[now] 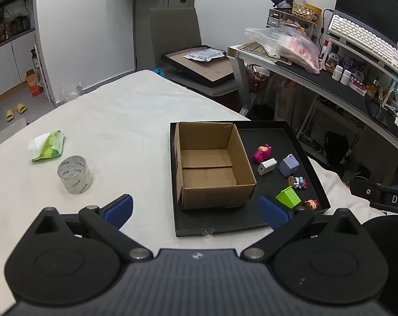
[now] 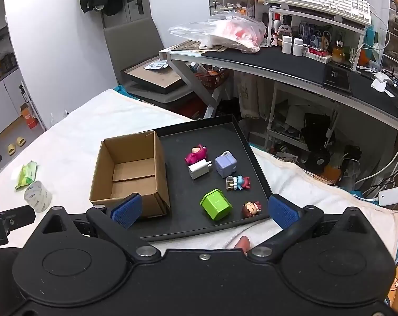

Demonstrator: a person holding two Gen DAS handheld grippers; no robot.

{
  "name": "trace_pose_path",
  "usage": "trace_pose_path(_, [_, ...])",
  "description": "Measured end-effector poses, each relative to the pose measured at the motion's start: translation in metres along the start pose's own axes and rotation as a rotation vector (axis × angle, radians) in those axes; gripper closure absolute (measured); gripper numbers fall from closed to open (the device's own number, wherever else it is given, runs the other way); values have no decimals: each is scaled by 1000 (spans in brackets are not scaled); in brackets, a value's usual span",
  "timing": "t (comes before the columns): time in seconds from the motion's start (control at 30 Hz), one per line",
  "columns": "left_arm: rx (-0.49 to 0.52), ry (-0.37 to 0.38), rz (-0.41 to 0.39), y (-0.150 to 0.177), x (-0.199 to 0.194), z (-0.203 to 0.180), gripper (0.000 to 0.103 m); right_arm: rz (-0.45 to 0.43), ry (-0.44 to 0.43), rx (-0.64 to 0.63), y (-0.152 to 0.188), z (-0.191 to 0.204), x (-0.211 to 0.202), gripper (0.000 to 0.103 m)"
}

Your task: Organize rigid objects

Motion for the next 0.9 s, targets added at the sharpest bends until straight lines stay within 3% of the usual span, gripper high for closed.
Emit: trace_pose_path(0.9, [6, 1, 27, 0, 1, -2, 1, 19, 27, -8, 6, 1, 4, 0])
Point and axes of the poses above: each gripper's, at about its wrist camera, not at the fingertips, and x roughly the way its jaws point, z to its left, y to its underside, the point moved 4 cm from there along x, roughly the way its jaws point
